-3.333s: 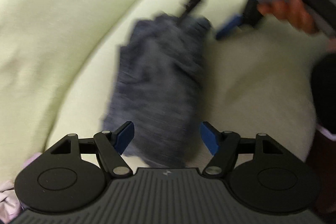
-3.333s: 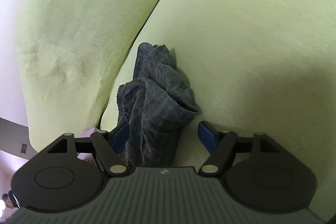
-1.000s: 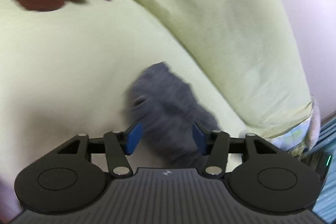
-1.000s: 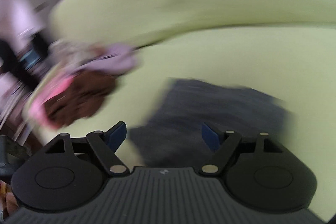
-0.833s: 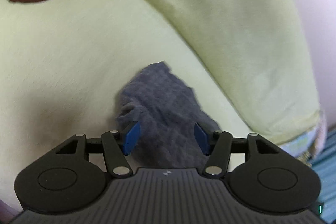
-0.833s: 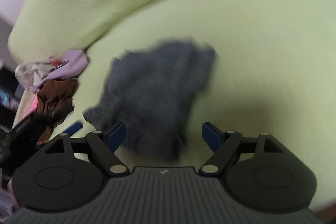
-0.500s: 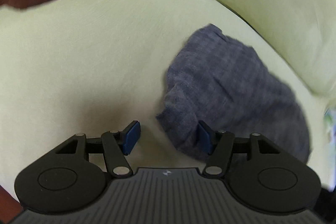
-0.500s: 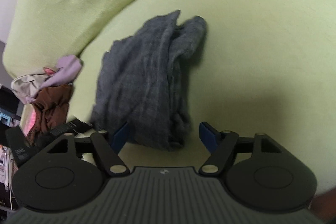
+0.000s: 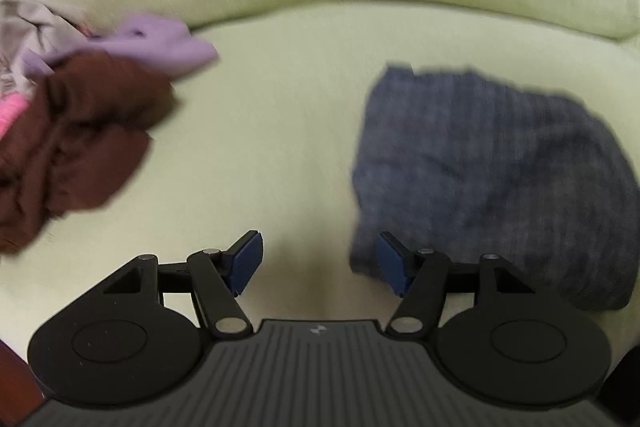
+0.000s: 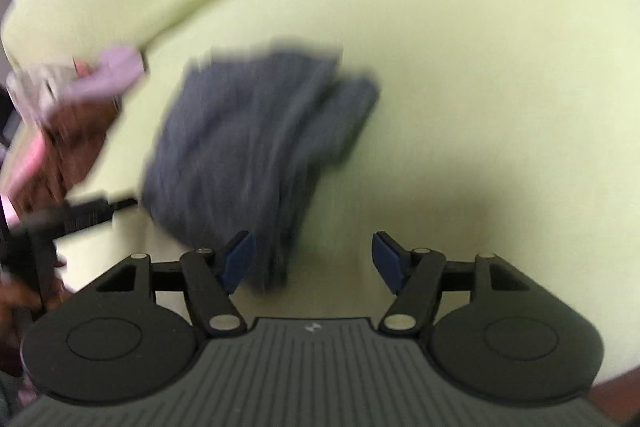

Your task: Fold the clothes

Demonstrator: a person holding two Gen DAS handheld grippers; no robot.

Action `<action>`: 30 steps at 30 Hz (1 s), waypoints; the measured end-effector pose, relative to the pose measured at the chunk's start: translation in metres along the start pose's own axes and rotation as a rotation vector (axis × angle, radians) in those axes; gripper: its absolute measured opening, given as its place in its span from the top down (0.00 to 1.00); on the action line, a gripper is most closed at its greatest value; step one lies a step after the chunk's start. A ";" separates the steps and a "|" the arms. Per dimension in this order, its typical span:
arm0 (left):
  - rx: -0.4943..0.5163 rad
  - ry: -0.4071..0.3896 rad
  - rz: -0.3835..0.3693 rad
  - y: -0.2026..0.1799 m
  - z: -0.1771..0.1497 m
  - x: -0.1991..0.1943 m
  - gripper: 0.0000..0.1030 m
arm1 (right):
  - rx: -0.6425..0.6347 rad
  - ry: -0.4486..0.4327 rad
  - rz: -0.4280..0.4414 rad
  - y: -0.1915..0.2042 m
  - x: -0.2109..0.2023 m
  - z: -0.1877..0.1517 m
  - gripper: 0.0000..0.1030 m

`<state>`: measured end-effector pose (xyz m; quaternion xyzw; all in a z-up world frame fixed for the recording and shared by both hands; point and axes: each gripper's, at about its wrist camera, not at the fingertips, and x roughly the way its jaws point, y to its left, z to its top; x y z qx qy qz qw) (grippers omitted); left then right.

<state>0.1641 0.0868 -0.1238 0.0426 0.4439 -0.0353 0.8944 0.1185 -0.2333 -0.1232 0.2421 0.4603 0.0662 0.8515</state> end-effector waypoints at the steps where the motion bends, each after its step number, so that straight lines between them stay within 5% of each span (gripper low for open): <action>1: -0.018 -0.009 -0.025 -0.001 0.004 -0.002 0.38 | 0.019 -0.026 0.013 -0.002 -0.002 0.008 0.48; 4: -0.060 -0.034 -0.135 -0.015 0.020 -0.001 0.37 | 0.097 -0.070 0.031 -0.010 0.013 0.035 0.58; 9: -0.101 0.031 -0.191 -0.032 0.007 0.031 0.38 | 0.236 -0.013 0.093 -0.025 0.050 0.049 0.76; 11: -0.102 0.052 -0.171 -0.032 -0.002 0.042 0.38 | 0.261 0.010 0.095 -0.027 0.065 0.051 0.76; 12: -0.090 0.054 -0.156 -0.033 -0.004 0.044 0.37 | 0.269 0.020 0.108 -0.027 0.072 0.052 0.81; 13: -0.070 0.056 -0.137 -0.034 -0.006 0.047 0.37 | 0.252 0.013 0.116 -0.024 0.073 0.054 0.98; 14: -0.038 0.053 -0.118 -0.035 -0.010 0.049 0.36 | 0.224 0.000 0.122 -0.020 0.071 0.055 0.99; 20: 0.053 0.036 -0.118 -0.028 -0.010 0.052 0.36 | 0.151 -0.065 0.091 -0.002 0.031 0.059 1.00; 26: 0.179 0.038 -0.093 -0.031 0.000 0.045 0.35 | 0.224 0.017 -0.011 -0.035 0.073 0.039 0.99; 27: 0.191 0.027 -0.093 -0.030 0.004 0.039 0.36 | 0.223 0.010 0.000 -0.034 0.074 0.037 0.95; 30: 0.177 -0.016 -0.124 -0.021 0.020 0.025 0.36 | 0.205 -0.061 -0.002 -0.029 0.061 0.039 0.60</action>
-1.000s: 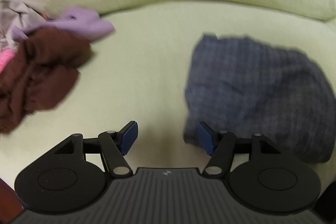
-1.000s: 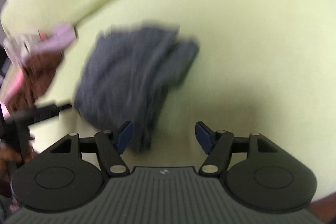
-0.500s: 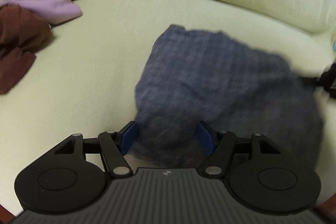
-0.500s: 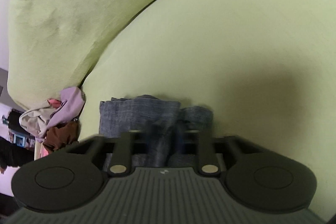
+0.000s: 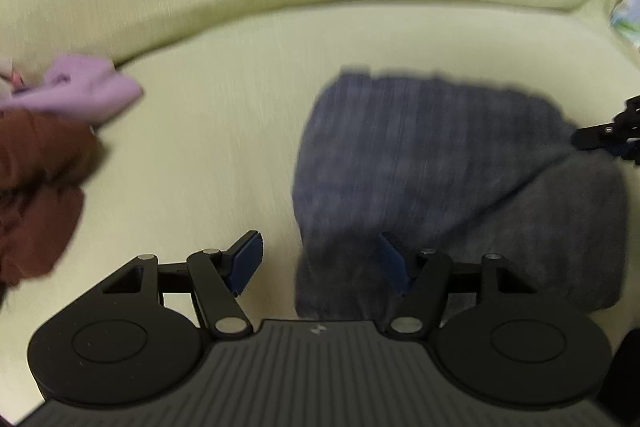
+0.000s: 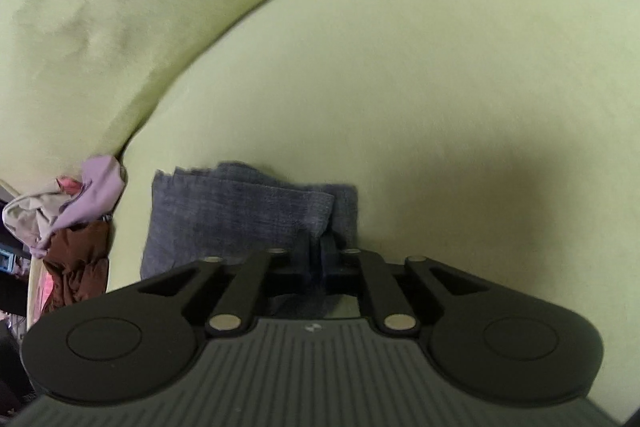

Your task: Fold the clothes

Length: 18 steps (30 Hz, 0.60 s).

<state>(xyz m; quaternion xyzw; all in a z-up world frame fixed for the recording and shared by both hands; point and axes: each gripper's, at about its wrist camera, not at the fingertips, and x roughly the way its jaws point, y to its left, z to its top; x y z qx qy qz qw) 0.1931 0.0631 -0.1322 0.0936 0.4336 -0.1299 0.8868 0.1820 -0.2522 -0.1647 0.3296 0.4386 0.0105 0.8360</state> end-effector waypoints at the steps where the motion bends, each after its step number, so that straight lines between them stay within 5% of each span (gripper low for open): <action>1: -0.014 -0.019 -0.014 0.004 0.010 -0.002 0.35 | -0.003 -0.018 0.002 0.000 -0.003 0.001 0.57; 4: -0.024 -0.049 -0.050 0.010 0.037 0.004 0.34 | 0.014 -0.046 0.012 -0.002 -0.007 0.010 0.51; 7: -0.052 -0.024 -0.121 0.013 0.066 0.036 0.33 | 0.037 0.016 0.018 -0.009 0.006 0.010 0.52; 8: -0.060 -0.017 -0.128 0.013 0.068 0.041 0.33 | 0.035 0.031 0.023 -0.010 0.011 0.008 0.56; 10: -0.070 -0.008 -0.147 0.009 0.075 0.054 0.34 | -0.010 0.012 0.033 -0.005 0.010 0.006 0.96; 15: -0.008 -0.064 -0.179 -0.017 0.081 0.064 0.33 | -0.150 -0.114 0.041 0.018 -0.007 0.008 0.97; 18: 0.058 -0.042 -0.100 -0.032 0.077 0.088 0.33 | -0.155 -0.098 -0.025 0.012 0.008 0.011 0.97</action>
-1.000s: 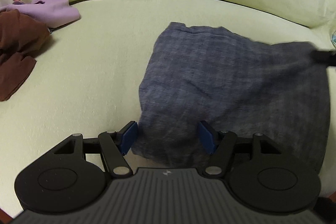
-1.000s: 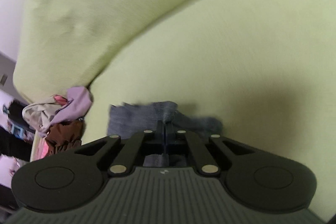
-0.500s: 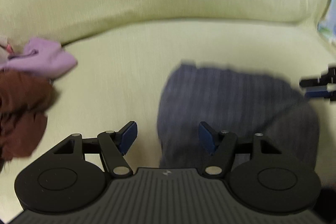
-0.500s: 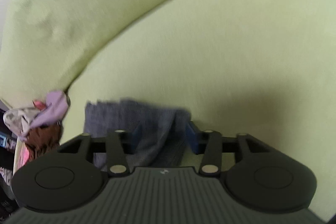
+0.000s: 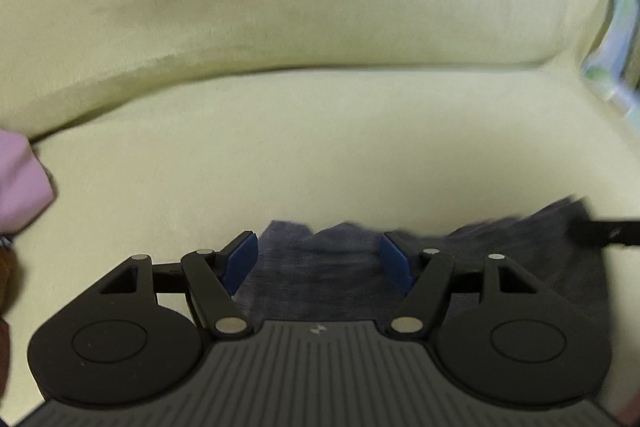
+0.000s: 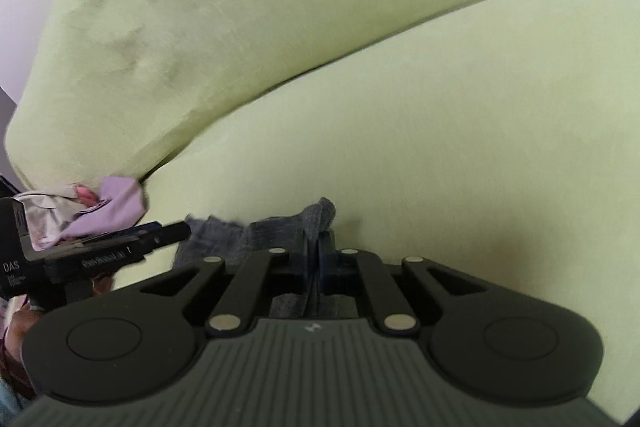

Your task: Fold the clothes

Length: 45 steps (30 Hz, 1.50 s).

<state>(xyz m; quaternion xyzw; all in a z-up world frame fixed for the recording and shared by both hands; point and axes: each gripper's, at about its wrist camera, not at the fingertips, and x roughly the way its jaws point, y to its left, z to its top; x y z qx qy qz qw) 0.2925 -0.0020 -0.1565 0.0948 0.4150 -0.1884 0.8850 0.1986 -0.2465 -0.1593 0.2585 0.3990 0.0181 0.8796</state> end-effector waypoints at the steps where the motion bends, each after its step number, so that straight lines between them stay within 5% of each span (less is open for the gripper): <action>1: 0.013 0.012 0.020 -0.003 -0.002 0.010 0.30 | 0.011 0.016 -0.012 -0.004 0.005 -0.001 0.96; 3: -0.012 0.026 0.026 -0.002 -0.004 0.021 0.30 | 0.075 0.068 -0.005 -0.019 0.017 -0.007 0.92; 6: -0.022 -0.009 0.041 0.000 0.000 0.005 0.31 | 0.072 0.011 -0.041 -0.016 -0.004 -0.003 0.52; 8: -0.005 -0.032 0.057 0.003 0.002 -0.013 0.31 | 0.017 -0.045 -0.050 -0.005 -0.022 0.001 0.54; 12: 0.033 -0.043 0.040 -0.002 0.003 -0.047 0.32 | -0.152 0.005 0.109 0.036 -0.044 -0.007 0.99; 16: 0.123 0.006 -0.035 -0.023 -0.010 -0.052 0.32 | -0.306 0.111 0.159 0.073 -0.034 -0.041 1.00; 20: 0.207 0.083 0.018 -0.029 -0.034 -0.015 0.28 | -0.434 0.211 0.053 0.078 -0.021 -0.078 1.00; 22: 0.162 0.078 0.027 -0.014 -0.036 0.000 0.07 | -0.456 0.227 0.037 0.071 -0.024 -0.090 1.00; 24: 0.134 0.071 0.032 -0.006 -0.035 0.005 0.00 | -0.455 0.237 0.036 0.068 -0.029 -0.091 1.00; 26: 0.142 0.068 0.026 -0.002 -0.033 0.005 0.02 | -0.457 0.244 0.030 0.067 -0.034 -0.091 1.00; 28: 0.159 0.057 0.036 -0.003 -0.030 -0.002 0.21 | -0.455 0.247 0.026 0.068 -0.043 -0.089 1.00; 30: 0.122 0.014 0.060 0.004 -0.022 -0.031 0.28 | -0.432 0.232 0.034 0.070 -0.057 -0.083 1.00; 32: 0.081 -0.010 0.039 0.012 -0.023 -0.053 0.28 | -0.335 0.164 0.032 0.061 -0.075 -0.072 0.77; 33: 0.071 -0.015 0.030 0.014 -0.024 -0.060 0.27 | -0.279 0.125 0.030 0.055 -0.084 -0.066 0.40; 34: 0.070 -0.016 0.031 0.014 -0.027 -0.068 0.27 | -0.234 0.105 0.025 0.051 -0.087 -0.062 0.25; 41: 0.008 0.072 0.017 0.013 -0.064 -0.072 0.27 | 0.151 0.247 0.101 0.002 -0.060 -0.089 0.25; 45: -0.071 0.147 0.046 0.022 -0.088 -0.050 0.27 | 0.212 0.220 0.157 0.008 -0.037 -0.112 0.31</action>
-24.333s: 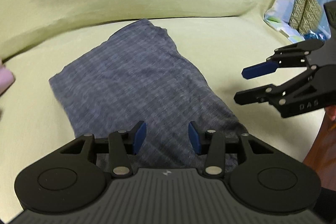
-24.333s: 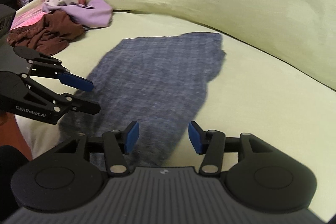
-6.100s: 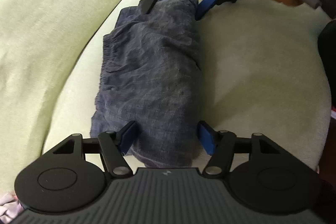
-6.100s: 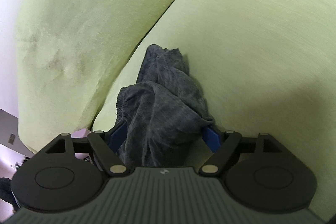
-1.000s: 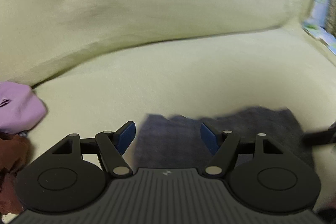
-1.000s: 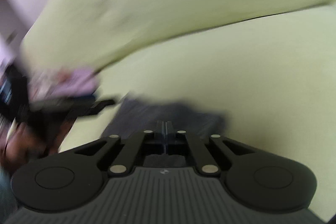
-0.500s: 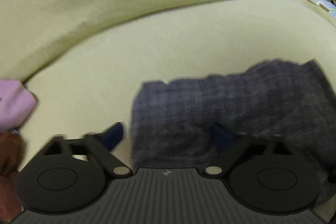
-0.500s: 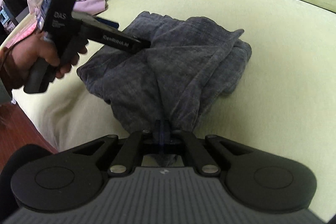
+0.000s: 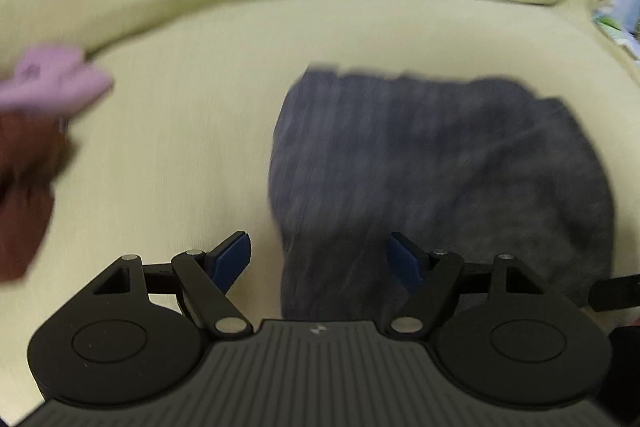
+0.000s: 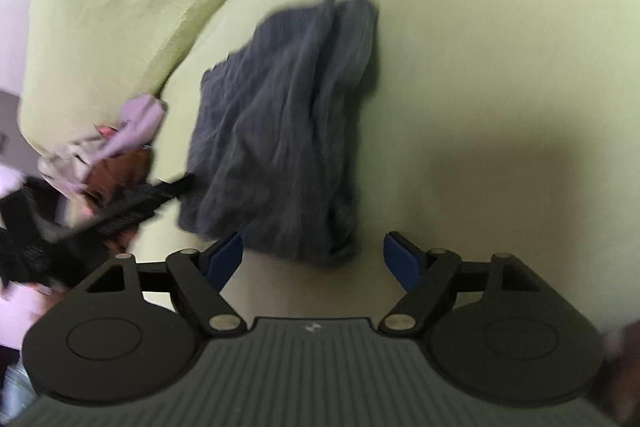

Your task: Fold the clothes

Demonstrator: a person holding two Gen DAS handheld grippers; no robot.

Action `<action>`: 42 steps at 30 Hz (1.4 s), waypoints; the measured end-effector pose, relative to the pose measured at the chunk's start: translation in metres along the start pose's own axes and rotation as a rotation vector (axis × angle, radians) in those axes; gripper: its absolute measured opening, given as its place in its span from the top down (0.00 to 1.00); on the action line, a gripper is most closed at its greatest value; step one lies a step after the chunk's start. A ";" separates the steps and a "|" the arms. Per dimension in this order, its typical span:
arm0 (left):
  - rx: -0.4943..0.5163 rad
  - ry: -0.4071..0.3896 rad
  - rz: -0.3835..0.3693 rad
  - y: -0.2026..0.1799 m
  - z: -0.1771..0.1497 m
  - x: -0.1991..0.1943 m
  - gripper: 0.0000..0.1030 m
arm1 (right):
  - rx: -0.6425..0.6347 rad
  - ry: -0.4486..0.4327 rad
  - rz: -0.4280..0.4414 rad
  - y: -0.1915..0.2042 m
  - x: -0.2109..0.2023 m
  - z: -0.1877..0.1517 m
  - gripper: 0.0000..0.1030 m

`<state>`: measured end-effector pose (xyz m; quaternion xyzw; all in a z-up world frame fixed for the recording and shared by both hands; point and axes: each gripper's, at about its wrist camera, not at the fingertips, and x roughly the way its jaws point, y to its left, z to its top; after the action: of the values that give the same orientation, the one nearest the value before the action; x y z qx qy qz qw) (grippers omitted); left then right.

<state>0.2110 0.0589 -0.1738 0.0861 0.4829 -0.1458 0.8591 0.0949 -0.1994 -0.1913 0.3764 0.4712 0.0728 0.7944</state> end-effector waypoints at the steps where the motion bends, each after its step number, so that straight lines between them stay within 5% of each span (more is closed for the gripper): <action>1: -0.013 0.007 0.000 0.001 -0.003 0.003 0.27 | -0.016 -0.015 -0.004 0.002 0.002 -0.001 0.51; 2: -0.033 0.011 -0.004 0.004 -0.006 0.005 0.27 | -0.039 -0.024 -0.016 0.003 0.002 0.000 0.72; 3: -0.046 0.012 -0.007 0.005 -0.007 0.005 0.27 | -0.053 -0.016 -0.022 0.003 0.001 0.000 0.80; 16: -0.030 0.056 -0.032 -0.049 -0.028 -0.022 0.26 | -0.357 0.089 -0.141 -0.003 -0.049 0.051 0.84; 20: -0.039 0.051 0.027 -0.060 -0.041 -0.030 0.25 | -0.249 0.112 -0.126 -0.031 -0.047 0.053 0.66; 22: -0.046 0.051 0.054 -0.057 -0.045 -0.040 0.25 | -0.220 0.055 -0.164 -0.032 -0.059 0.053 0.45; 24: -0.021 0.037 0.107 -0.053 -0.045 -0.056 0.26 | -0.240 -0.037 -0.237 -0.027 -0.076 0.054 0.43; 28: 0.014 -0.052 0.129 -0.052 -0.017 -0.077 0.26 | -0.302 -0.185 -0.175 -0.002 -0.098 0.060 0.90; 31: 0.058 -0.113 0.050 -0.067 0.016 -0.072 0.25 | -0.415 -0.193 -0.114 0.031 -0.082 0.062 0.93; 35: 0.160 -0.121 -0.123 -0.097 0.055 -0.033 0.25 | -0.479 -0.143 -0.147 0.045 -0.041 0.057 0.93; 39: 0.257 -0.110 -0.044 -0.104 0.056 0.003 0.21 | -0.411 -0.121 -0.186 0.018 -0.021 0.058 0.98; 42: 0.162 -0.129 -0.056 -0.066 0.063 0.019 0.16 | -0.399 -0.112 -0.215 0.009 -0.019 0.063 1.00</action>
<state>0.2490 -0.0251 -0.1579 0.1320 0.4155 -0.2135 0.8743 0.1374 -0.2350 -0.1552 0.1627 0.4401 0.0584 0.8812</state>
